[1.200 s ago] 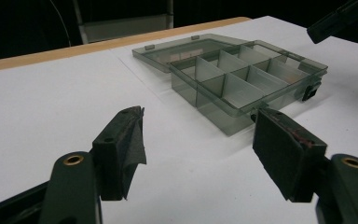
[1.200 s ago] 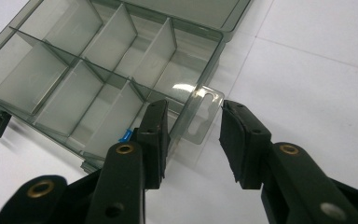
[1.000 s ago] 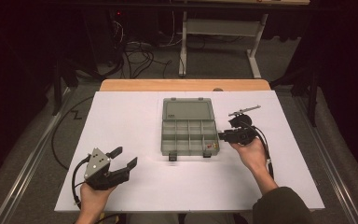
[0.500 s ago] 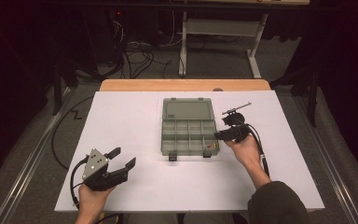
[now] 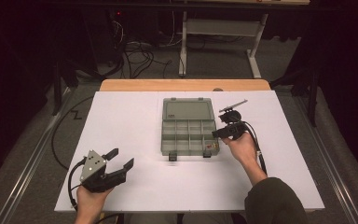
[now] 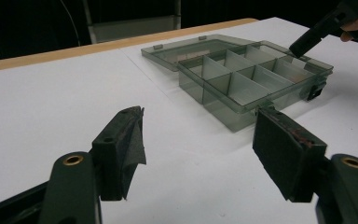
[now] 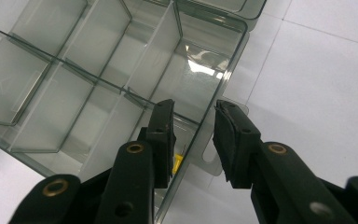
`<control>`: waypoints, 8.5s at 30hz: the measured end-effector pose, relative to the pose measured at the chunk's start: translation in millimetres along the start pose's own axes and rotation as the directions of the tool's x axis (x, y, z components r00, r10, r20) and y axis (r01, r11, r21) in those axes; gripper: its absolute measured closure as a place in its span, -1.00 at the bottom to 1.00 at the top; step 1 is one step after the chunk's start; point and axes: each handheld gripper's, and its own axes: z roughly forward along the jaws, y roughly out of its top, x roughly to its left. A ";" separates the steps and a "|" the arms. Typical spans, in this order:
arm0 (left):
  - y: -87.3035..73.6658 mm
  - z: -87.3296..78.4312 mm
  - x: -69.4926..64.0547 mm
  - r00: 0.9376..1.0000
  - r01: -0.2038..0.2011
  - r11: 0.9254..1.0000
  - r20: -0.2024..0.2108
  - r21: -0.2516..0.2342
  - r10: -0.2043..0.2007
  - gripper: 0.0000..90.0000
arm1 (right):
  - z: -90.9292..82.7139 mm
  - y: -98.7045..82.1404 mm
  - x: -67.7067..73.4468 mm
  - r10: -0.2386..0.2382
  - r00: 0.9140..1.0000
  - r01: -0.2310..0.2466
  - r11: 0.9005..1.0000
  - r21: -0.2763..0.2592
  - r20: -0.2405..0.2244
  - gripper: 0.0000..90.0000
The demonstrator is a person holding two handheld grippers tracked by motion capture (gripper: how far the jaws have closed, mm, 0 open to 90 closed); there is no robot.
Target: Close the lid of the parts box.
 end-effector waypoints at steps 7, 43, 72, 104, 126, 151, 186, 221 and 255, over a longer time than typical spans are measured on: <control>-0.5 -3.9 1.2 1.000 0.000 1.000 -0.003 -0.005 0.000 -0.25 | 4.2 2.2 0.2 0.010 1.000 -0.010 1.000 0.024 0.009 0.53; 15.1 7.2 7.9 0.999 0.001 1.000 0.049 -0.010 0.000 -0.13 | 4.8 2.4 -0.6 -0.008 1.000 0.008 0.999 0.037 0.004 0.53; 38.0 50.2 6.1 0.999 0.024 0.999 0.048 -0.031 -0.023 -0.06 | 4.6 2.0 -0.3 -0.028 1.000 0.028 0.999 0.039 0.005 0.54; 52.3 113.2 7.3 0.996 0.064 0.998 0.056 0.029 -0.066 -0.13 | 4.8 2.3 -1.2 -0.043 0.999 0.043 0.998 0.040 -0.001 0.54; 64.0 141.9 9.4 0.996 0.065 0.995 0.050 0.073 -0.069 -0.13 | 4.7 2.0 -1.1 -0.043 0.999 0.043 0.998 0.038 0.001 0.54; 80.0 164.8 5.6 0.999 0.044 0.992 0.024 0.121 -0.047 -0.10 | 4.7 1.6 -0.8 -0.042 0.999 0.042 0.998 0.036 0.002 0.54; 106.9 210.8 17.0 0.986 0.154 0.936 0.005 0.317 -0.164 -0.01 | 4.7 1.6 -0.8 -0.041 0.999 0.041 0.998 0.036 0.002 0.54; 92.5 238.4 43.2 0.934 0.330 0.841 -0.016 0.430 -0.358 0.11 | 4.8 1.1 -0.3 -0.049 0.999 0.049 0.998 0.031 0.007 0.54; 76.6 264.6 54.0 0.892 0.394 0.775 -0.002 0.495 -0.452 -0.02 | 4.7 1.7 0.2 -0.050 0.999 0.050 0.998 0.037 0.007 0.54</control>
